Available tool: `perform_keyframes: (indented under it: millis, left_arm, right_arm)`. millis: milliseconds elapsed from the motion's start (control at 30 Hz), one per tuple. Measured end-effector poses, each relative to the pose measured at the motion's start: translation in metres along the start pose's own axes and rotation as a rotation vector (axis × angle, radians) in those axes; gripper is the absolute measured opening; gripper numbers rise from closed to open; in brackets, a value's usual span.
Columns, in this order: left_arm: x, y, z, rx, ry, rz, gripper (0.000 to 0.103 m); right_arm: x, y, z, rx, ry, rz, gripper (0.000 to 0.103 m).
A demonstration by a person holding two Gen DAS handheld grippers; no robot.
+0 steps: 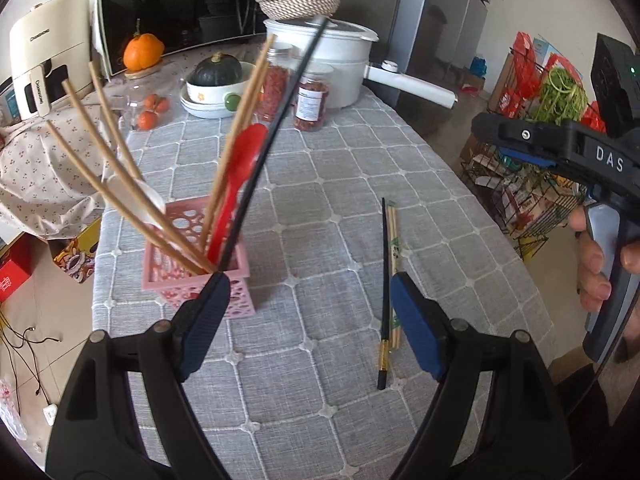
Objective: Organize utensils
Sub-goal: 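Grasp a black chopstick with the left tool while the right tool grasps a paper-wrapped chopstick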
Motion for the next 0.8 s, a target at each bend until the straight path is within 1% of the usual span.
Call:
perform_keyframes:
  millis: [100,333,367,400,433,467,500,533,567,600,667,800]
  left_arm:
    - [0.012,0.002,0.016,0.035,-0.006,-0.030,0.082]
    - [0.053,0.002,0.049,0.103,-0.013,-0.131,0.082]
    - [0.060,0.004,0.052,0.111,-0.010,-0.139,0.080]
    - [0.067,0.005,0.055,0.116,-0.008,-0.146,0.074]
    - [0.074,0.007,0.057,0.116,-0.006,-0.156,0.071]
    - [0.082,0.008,0.059,0.112,-0.005,-0.166,0.065]
    - [0.091,0.009,0.060,0.105,-0.010,-0.183,0.054]
    - [0.099,0.010,0.061,0.094,-0.023,-0.201,0.049]
    - [0.106,0.011,0.061,0.081,-0.037,-0.215,0.040]
    - [0.112,0.013,0.062,0.067,-0.047,-0.220,0.035]
    - [0.120,0.018,0.062,0.040,-0.074,-0.219,0.030]
    - [0.135,0.022,0.063,-0.001,-0.133,-0.223,0.015]
  right_arm:
    - [0.003,-0.006,0.019,0.021,-0.043,-0.050,0.084]
    - [0.011,-0.019,0.055,0.028,-0.149,-0.145,0.084]
    - [0.013,-0.022,0.060,0.031,-0.163,-0.162,0.084]
    - [0.016,-0.024,0.066,0.035,-0.181,-0.182,0.084]
    - [0.019,-0.027,0.071,0.041,-0.196,-0.200,0.084]
    - [0.022,-0.030,0.077,0.046,-0.207,-0.220,0.084]
    - [0.025,-0.032,0.082,0.052,-0.220,-0.235,0.084]
    - [0.027,-0.035,0.086,0.056,-0.233,-0.248,0.084]
    - [0.028,-0.037,0.090,0.059,-0.243,-0.260,0.084]
    - [0.030,-0.038,0.093,0.062,-0.249,-0.268,0.084]
    - [0.031,-0.039,0.098,0.068,-0.257,-0.280,0.084]
    - [0.034,-0.039,0.102,0.080,-0.262,-0.293,0.084]
Point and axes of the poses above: each gripper's, at about its wrist camera, not at the fingertips, and x roughly the way its jaws point, z to its right, y to its top, the point moved 3 cm from there along x, roughly the way its jaws point, and after that the axes turned 8 degrees about x, right-handed, at the moved point
